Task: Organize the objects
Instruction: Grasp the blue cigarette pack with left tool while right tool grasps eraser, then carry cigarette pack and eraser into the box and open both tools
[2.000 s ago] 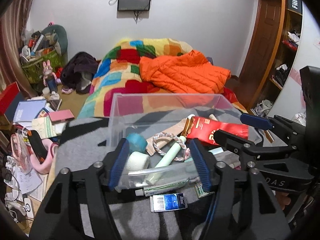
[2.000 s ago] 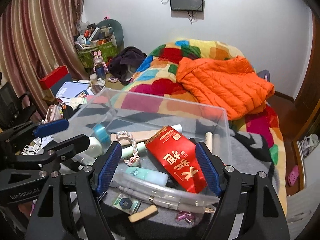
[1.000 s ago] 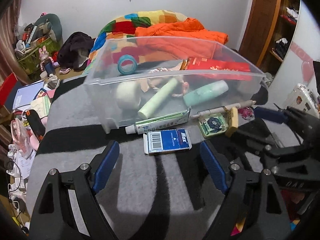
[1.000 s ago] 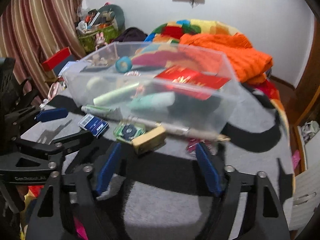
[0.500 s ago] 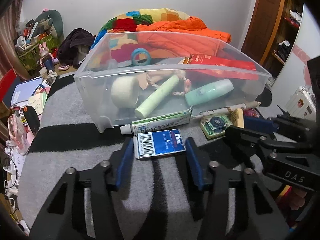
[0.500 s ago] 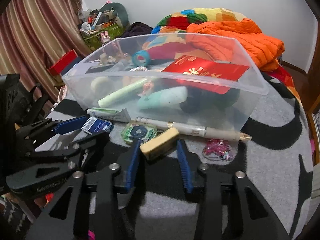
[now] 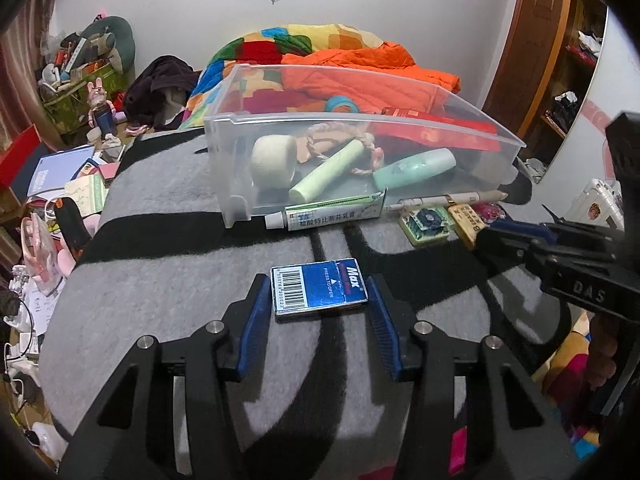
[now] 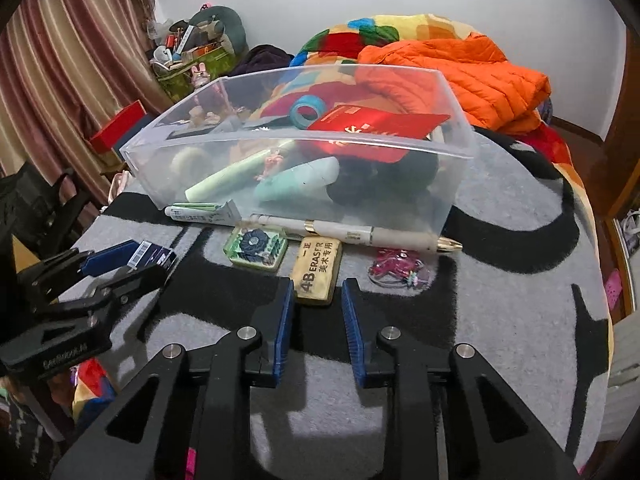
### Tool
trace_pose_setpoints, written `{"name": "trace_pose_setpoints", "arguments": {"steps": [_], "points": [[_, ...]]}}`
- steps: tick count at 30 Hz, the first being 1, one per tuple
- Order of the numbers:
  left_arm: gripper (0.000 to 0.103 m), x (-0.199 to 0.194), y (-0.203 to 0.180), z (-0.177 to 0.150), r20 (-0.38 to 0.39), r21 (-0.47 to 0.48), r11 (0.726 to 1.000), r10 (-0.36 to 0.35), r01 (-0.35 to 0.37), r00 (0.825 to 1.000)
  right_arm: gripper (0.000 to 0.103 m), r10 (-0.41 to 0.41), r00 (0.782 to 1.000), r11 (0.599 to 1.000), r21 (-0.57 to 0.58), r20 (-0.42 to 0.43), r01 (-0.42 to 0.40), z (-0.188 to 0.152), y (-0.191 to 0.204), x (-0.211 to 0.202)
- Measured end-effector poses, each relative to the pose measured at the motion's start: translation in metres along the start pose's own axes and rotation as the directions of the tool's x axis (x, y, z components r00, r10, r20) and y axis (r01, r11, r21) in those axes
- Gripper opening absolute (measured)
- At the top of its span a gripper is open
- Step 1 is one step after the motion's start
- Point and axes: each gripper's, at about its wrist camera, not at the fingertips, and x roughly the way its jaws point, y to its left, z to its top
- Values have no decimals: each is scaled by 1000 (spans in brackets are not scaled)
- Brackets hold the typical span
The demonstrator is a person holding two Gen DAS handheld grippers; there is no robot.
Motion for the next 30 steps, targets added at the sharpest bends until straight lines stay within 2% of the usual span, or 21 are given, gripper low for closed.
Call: {"name": "trace_pose_setpoints", "arguments": {"steps": [4,7,12,15,22,30], "points": [[49,-8,2,1,18,-15,1000,0,1,1000,30,-18,1000,999,-29,-7,18,4,7,6],[49,-15,4,6,39,-23,1000,-1,1,999,30,-47,999,998,-52,-12,46,5,12,12],[49,-26,4,17,80,-27,1000,-4,6,997,27,-113,993,989,-98,18,114,3,19,15],[49,-33,3,25,107,-29,1000,-7,10,994,24,-120,993,987,-102,21,121,2,19,12],[49,-46,2,45,171,-28,1000,-6,11,985,22,-100,994,991,-79,55,104,0,15,-12],[49,-54,-1,69,228,-22,1000,-2,7,974,22,-52,983,997,-53,176,63,23,14,-55]]}}
